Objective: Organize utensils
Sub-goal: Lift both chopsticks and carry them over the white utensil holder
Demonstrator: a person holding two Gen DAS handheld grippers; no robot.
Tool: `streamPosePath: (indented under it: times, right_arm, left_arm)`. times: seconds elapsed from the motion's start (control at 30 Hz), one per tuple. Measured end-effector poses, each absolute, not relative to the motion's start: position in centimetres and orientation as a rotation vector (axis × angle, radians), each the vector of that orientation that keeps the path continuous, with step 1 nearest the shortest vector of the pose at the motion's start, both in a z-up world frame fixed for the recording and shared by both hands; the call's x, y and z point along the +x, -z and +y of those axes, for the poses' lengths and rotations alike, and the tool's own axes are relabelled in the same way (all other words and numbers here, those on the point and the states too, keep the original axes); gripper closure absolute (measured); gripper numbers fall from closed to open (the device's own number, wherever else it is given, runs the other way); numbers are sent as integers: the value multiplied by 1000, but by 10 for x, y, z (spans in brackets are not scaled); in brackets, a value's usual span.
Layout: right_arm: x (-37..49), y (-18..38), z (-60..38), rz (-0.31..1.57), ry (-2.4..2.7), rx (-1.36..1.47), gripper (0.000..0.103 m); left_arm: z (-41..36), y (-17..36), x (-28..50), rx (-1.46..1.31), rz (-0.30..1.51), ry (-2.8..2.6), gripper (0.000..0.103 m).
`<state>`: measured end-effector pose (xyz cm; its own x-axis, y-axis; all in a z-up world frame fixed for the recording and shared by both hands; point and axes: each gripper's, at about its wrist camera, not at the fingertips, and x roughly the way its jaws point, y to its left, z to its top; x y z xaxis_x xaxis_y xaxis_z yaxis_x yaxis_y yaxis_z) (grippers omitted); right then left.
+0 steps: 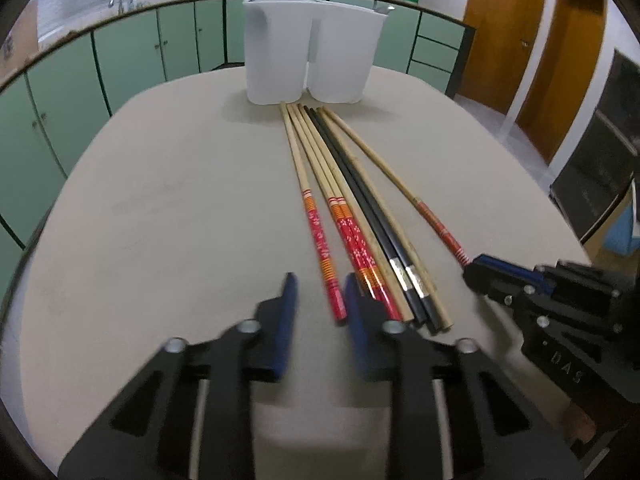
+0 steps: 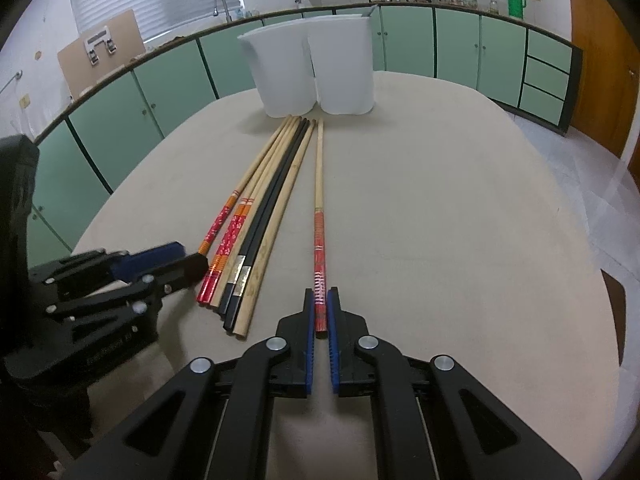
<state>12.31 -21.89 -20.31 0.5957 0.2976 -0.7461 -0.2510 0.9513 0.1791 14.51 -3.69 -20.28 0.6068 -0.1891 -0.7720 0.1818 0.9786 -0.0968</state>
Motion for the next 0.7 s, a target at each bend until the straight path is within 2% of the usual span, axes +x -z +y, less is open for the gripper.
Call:
streamPosePath:
  times: [0.07, 0.4, 0.7]
  right_arm:
    - [122, 203, -219, 874, -319, 58, 97]
    - [118, 194, -220, 833, -322, 63, 97]
    - [114, 170, -226, 765, -319, 58, 97]
  left_arm:
    - [-33, 203, 147, -36, 896, 215, 97]
    - [-26, 195, 141, -65, 869, 198, 97]
    - [-14, 150, 126, -26, 738, 167, 98]
